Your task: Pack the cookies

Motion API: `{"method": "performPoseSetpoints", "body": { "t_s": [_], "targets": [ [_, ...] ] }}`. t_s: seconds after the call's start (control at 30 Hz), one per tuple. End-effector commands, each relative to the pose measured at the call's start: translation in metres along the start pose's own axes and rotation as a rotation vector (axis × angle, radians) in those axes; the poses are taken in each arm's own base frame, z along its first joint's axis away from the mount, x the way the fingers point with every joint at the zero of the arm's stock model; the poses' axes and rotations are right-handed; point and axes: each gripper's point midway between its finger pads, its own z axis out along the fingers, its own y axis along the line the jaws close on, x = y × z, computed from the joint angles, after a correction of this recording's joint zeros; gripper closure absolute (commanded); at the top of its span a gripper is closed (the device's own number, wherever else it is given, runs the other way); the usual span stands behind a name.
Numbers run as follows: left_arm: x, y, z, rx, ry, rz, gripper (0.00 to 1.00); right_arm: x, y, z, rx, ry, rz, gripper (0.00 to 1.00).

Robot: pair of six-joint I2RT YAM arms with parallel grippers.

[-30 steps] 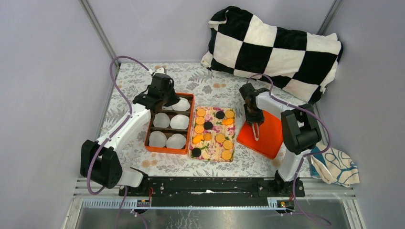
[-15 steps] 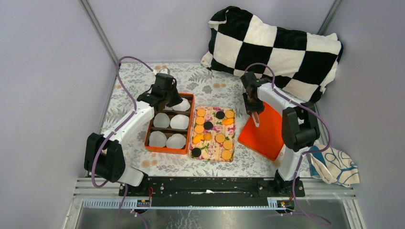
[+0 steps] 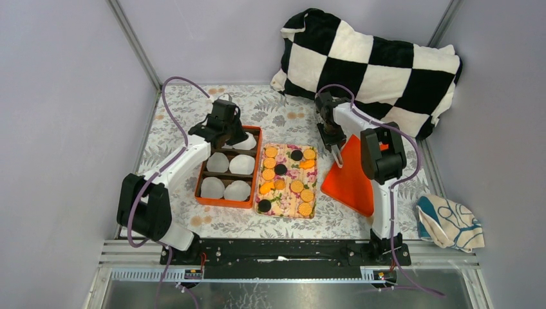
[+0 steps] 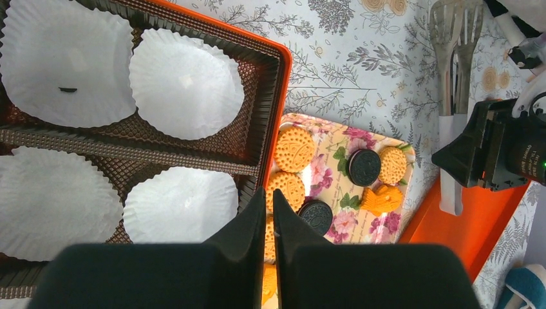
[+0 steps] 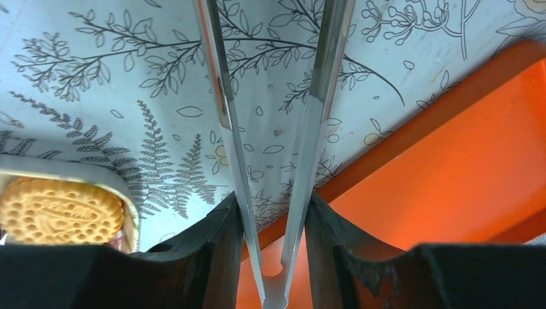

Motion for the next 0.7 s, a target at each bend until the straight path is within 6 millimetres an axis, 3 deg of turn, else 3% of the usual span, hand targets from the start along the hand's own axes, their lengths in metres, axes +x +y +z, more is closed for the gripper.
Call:
{"method": "performPoseSetpoints", "body": {
  "t_s": [0.0, 0.03, 0.07, 0.17, 0.23, 0.3, 0.37, 0.43, 0.67],
  "targets": [
    [-0.015, -0.007, -0.001, 0.029, -0.052, -0.005, 0.89, 0.007, -0.002, -0.009, 0.003, 0.032, -0.015, 0.92],
    [-0.014, -0.006, -0.001, 0.027, -0.051, -0.005, 0.89, 0.006, -0.005, -0.011, 0.018, 0.023, -0.011, 0.89],
    [-0.014, -0.007, -0.001, 0.028, -0.051, -0.005, 0.89, 0.005, -0.008, -0.012, 0.033, 0.015, -0.01, 0.75],
    [-0.011, -0.006, 0.002, 0.028, -0.039, -0.007, 0.9, 0.001, -0.014, -0.014, 0.059, -0.007, -0.005, 0.49],
    [-0.01, -0.006, 0.004, 0.028, -0.033, -0.008, 0.9, -0.002, -0.01, -0.014, 0.044, -0.013, -0.004, 0.42],
    [-0.008, -0.006, 0.004, 0.03, -0.028, -0.007, 0.9, -0.007, -0.007, -0.013, 0.035, -0.02, 0.025, 0.41],
    [-0.009, -0.006, 0.003, 0.031, -0.029, -0.006, 0.91, -0.013, -0.007, -0.013, 0.037, -0.033, 0.031, 0.3],
    [-0.009, -0.005, 0.002, 0.028, -0.033, -0.007, 0.91, -0.016, -0.007, -0.009, 0.036, -0.039, 0.031, 0.26],
    [-0.004, -0.004, 0.006, 0.027, -0.015, -0.009, 0.91, -0.012, 0.007, 0.021, -0.018, 0.018, 0.031, 0.25]
  ]
}}
